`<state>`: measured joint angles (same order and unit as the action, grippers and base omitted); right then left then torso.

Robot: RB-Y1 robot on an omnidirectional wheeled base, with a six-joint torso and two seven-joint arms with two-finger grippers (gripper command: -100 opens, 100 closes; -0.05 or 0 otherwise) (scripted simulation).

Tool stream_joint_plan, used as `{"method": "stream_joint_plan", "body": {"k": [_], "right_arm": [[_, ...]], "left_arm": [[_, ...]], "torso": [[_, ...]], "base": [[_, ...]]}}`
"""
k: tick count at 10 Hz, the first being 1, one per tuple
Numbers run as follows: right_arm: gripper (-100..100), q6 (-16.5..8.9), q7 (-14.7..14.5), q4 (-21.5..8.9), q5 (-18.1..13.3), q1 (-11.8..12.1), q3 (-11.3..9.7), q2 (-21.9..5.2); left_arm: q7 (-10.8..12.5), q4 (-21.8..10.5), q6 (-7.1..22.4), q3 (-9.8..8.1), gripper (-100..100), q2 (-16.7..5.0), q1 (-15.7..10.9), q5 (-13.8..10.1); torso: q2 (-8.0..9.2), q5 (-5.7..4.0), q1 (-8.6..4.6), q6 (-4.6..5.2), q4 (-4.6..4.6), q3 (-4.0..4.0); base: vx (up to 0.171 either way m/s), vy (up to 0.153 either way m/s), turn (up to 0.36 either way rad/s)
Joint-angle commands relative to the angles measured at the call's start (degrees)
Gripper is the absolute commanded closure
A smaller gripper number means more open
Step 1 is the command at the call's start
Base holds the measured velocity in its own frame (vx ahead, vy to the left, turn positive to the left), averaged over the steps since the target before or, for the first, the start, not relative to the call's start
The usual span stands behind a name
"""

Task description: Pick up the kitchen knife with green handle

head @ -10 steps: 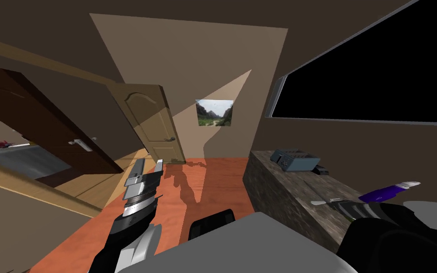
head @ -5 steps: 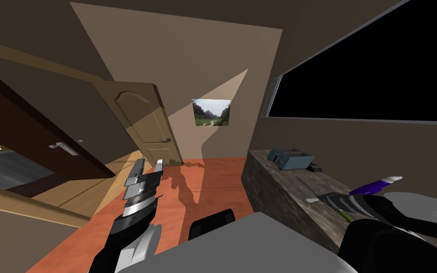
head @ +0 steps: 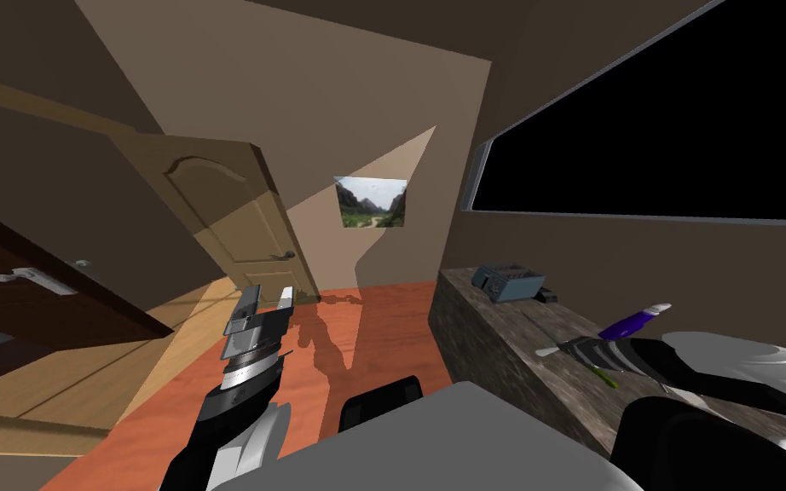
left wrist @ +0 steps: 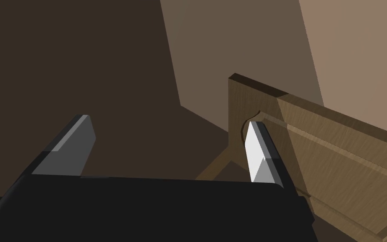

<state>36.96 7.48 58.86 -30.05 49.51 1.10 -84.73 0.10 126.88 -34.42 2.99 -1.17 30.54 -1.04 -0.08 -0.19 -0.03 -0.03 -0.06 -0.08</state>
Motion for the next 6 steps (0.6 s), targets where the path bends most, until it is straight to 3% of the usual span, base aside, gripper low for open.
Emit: {"method": "stream_joint_plan", "body": {"k": [1,2,5,6], "right_arm": [[100,-0.4,-0.2,2.9,0.6,1.0,0.5,0.0],[100,-3.2,-0.7,4.8,3.4,3.9,-0.2,-2.7],[100,-4.1,-0.7,9.0,4.5,4.6,-0.2,-2.7],[100,-6.9,-1.2,11.2,7.4,7.9,-0.9,-5.5]], "left_arm": [[0.0,0.0,0.0,0.0,0,0.0,0.0,0.0],[0.0,0.0,0.0,0.0,0,0.0,0.0,0.0],[0.0,0.0,0.0,0.0,0,0.0,0.0,0.0],[0.0,0.0,0.0,0.0,0,0.0,0.0,0.0]], "torso": [[0.0,0.0,0.0,0.0,0.0,0.0],[0.05,0.01,0.08,0.02,0.01,0.03],[0.07,-0.03,-0.02,0.04,0.01,0.04],[0.06,-0.04,0.02,0.0,0.01,0.04]], "base": [[-0.002,-0.002,0.025],[0.031,-0.023,-0.193],[0.017,-0.022,-0.044],[0.032,-0.03,-0.167]]}}
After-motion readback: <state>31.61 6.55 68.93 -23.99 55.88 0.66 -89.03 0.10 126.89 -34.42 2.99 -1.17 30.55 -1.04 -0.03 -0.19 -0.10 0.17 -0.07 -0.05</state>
